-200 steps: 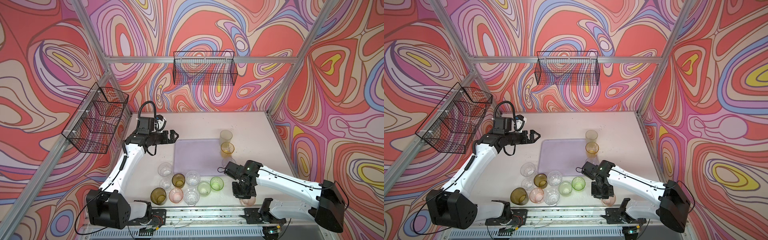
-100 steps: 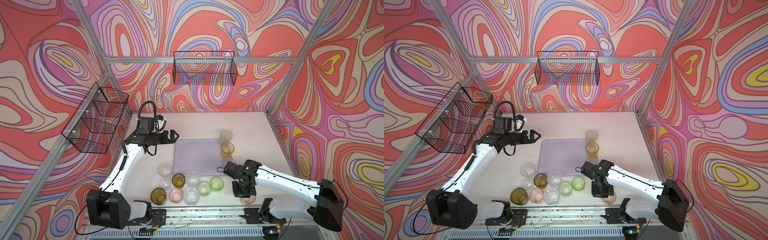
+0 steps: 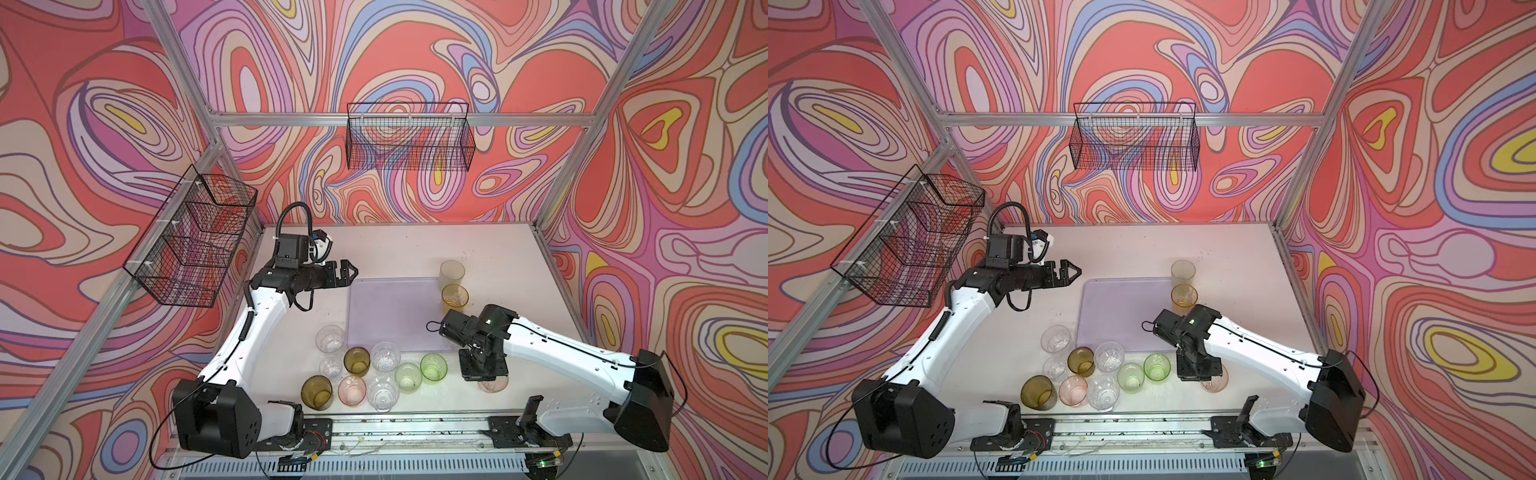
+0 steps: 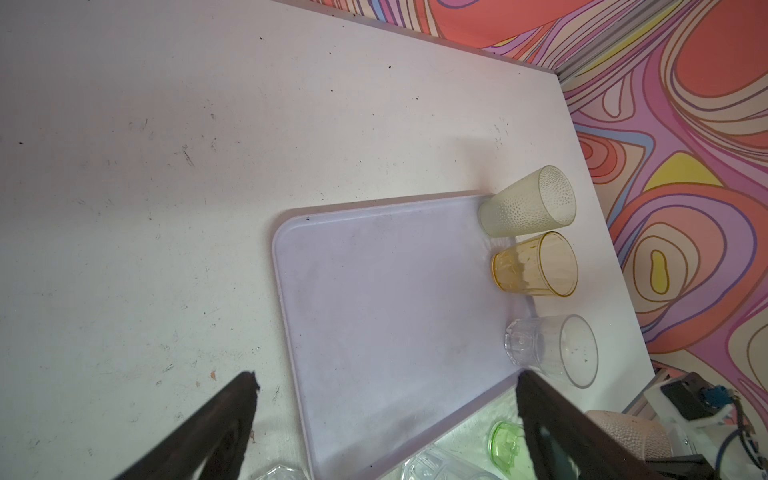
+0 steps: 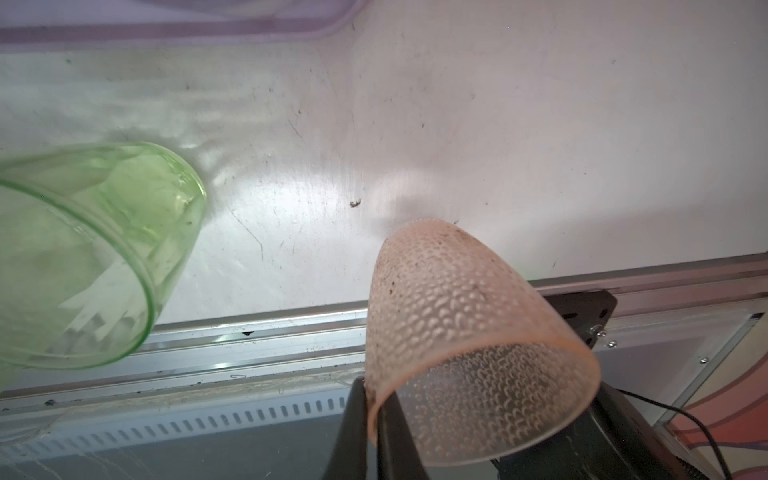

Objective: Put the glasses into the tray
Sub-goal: 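Lift the pink cup and carry it to the tray's far corner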

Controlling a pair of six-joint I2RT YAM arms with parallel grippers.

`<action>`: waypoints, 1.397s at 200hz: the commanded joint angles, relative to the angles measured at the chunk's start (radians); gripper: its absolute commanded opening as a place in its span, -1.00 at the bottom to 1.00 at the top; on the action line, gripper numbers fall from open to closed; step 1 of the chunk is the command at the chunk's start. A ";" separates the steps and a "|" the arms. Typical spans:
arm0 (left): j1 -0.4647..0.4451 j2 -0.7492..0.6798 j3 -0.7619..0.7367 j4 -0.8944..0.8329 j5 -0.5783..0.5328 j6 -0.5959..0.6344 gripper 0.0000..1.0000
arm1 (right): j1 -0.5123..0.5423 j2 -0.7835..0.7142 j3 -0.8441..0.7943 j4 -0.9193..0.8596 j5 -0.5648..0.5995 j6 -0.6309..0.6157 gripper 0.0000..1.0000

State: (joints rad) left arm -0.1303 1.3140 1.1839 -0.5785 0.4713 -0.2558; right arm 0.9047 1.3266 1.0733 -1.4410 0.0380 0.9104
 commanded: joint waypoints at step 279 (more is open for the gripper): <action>0.004 0.016 -0.006 0.006 0.015 0.003 1.00 | -0.213 0.618 1.029 -0.181 0.102 -0.466 -1.00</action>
State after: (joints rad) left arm -0.1303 1.3235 1.1839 -0.5789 0.4721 -0.2558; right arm 0.6983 1.8938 2.0327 -1.6344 0.1524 0.4858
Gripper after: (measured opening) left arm 0.999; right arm 0.050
